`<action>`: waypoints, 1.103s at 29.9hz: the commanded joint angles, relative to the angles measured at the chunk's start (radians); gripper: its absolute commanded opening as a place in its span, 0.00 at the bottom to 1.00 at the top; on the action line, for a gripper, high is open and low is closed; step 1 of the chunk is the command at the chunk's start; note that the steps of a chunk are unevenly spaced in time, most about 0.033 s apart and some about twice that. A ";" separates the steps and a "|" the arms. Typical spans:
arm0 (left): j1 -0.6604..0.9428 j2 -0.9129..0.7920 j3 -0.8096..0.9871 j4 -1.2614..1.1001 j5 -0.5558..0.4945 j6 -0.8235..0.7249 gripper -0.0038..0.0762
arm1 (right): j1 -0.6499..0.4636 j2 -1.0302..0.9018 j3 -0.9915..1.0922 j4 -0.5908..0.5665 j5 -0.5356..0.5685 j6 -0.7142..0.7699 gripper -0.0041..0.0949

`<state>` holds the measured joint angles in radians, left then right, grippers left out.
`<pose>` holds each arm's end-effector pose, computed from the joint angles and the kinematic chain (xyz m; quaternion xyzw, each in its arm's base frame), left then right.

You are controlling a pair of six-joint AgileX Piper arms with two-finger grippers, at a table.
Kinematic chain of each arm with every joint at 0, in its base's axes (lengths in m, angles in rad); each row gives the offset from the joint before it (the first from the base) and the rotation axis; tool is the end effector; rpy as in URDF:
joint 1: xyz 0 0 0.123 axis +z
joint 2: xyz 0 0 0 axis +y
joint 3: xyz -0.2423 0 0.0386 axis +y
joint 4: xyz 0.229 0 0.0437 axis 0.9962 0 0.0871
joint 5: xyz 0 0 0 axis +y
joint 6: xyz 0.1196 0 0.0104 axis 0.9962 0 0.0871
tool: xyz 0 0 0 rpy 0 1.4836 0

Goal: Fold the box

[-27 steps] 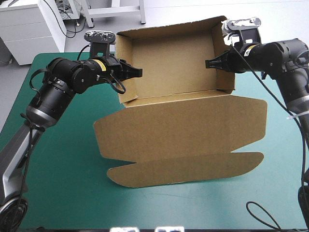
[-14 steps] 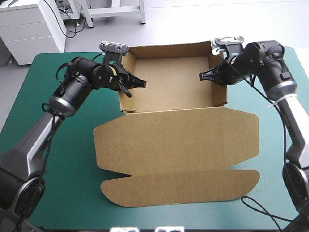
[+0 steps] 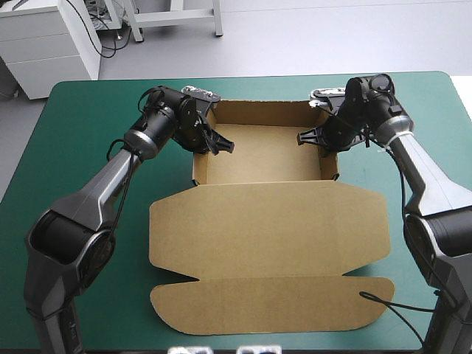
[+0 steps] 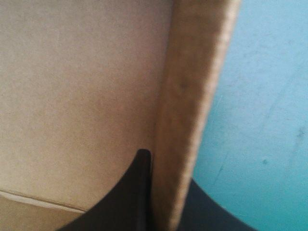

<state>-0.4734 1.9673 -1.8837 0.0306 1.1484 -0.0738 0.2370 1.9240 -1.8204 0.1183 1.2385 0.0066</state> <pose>0.3670 -0.1842 0.2467 0.1971 0.9572 -0.0427 0.2075 0.3755 0.1045 0.2434 -0.1031 0.9805 0.0769 0.1488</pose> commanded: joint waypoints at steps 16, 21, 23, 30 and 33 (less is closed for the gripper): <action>0.003 0.029 -0.038 0.032 0.086 0.083 0.14 | 0.000 0.018 -0.031 0.009 0.009 -0.015 0.04; 0.040 0.029 -0.038 -0.011 0.136 0.083 0.55 | 0.000 0.018 -0.031 0.029 0.009 -0.034 0.33; 0.050 0.025 -0.038 -0.016 0.139 0.083 0.71 | 0.000 0.018 -0.031 0.044 0.009 -0.042 0.56; 0.050 -0.003 -0.053 -0.031 0.099 0.085 0.79 | 0.000 0.018 -0.031 0.060 0.009 -0.053 0.96; 0.050 -0.019 -0.065 -0.051 0.074 0.087 0.79 | 0.000 0.018 -0.031 0.065 0.009 -0.053 0.96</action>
<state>-0.4218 2.0329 -1.9096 0.0000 1.2332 0.0135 0.2399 2.0020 -1.8204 0.1707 1.2351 -0.0369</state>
